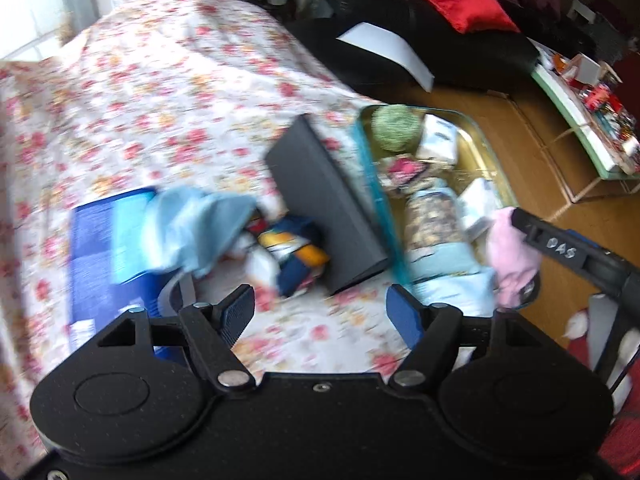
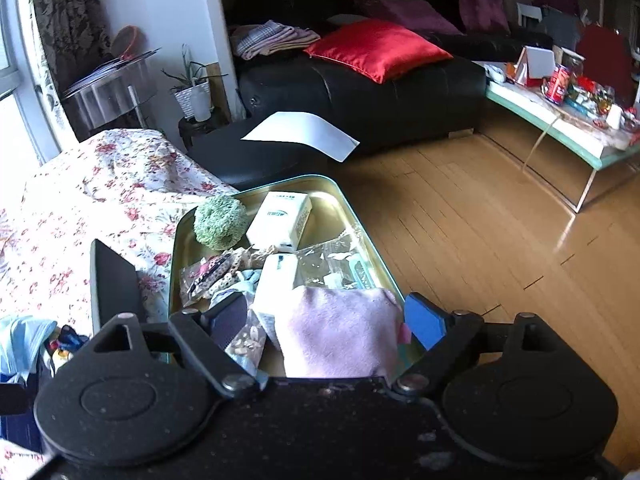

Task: Organize soft objects
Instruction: 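Move both open tools back over the pile near the blue Tempo pack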

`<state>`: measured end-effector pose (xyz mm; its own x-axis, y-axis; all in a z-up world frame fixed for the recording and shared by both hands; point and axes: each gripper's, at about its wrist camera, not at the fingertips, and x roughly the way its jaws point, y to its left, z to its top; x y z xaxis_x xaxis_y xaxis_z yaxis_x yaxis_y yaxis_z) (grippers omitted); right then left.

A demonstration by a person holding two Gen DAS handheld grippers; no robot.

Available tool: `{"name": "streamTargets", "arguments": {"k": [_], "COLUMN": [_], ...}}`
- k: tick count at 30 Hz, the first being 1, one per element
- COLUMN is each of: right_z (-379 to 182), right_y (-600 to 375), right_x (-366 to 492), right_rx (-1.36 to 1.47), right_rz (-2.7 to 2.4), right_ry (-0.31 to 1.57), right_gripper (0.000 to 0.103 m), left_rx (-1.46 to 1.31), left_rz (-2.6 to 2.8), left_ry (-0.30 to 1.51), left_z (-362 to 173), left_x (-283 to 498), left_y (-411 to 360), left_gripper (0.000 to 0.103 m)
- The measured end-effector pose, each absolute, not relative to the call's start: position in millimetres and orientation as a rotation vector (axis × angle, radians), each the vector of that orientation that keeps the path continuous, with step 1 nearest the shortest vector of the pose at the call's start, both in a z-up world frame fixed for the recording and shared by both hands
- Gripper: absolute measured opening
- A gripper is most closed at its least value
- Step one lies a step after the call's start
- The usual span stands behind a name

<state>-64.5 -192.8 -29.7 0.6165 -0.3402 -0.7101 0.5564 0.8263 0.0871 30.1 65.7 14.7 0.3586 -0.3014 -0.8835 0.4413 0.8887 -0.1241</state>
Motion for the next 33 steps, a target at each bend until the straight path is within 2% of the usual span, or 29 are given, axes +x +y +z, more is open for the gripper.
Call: {"name": "streamTargets", "arguments": {"k": [5, 8, 12, 30, 33], "right_z": [-26, -22, -17, -15, -21], "right_y": [-174, -154, -127, -5, 13], "right_x": [-70, -75, -83, -74, -64], "right_rx": [0.242, 0.170, 0.091, -0.184, -0.257], "right_rz": [-0.495, -0.459, -0.386, -0.010, 0.006], "right_ry": [0.733, 0.709, 0.683, 0.564, 0.514], "right_gripper": [0.087, 0.093, 0.094, 0.093, 0.097], "left_rx": [0.138, 0.127, 0.101, -0.008, -0.010], "left_rz": [-0.411, -0.376, -0.342, -0.222, -0.202], "left_ry": [1.108, 1.105, 1.099, 1.021, 1.016], "left_z": [11, 8, 5, 21, 22], "left_x": [26, 25, 25, 76, 82], "left_y": [103, 121, 137, 165, 165], "left_gripper": [0.075, 0.075, 0.075, 0.075, 0.075]}}
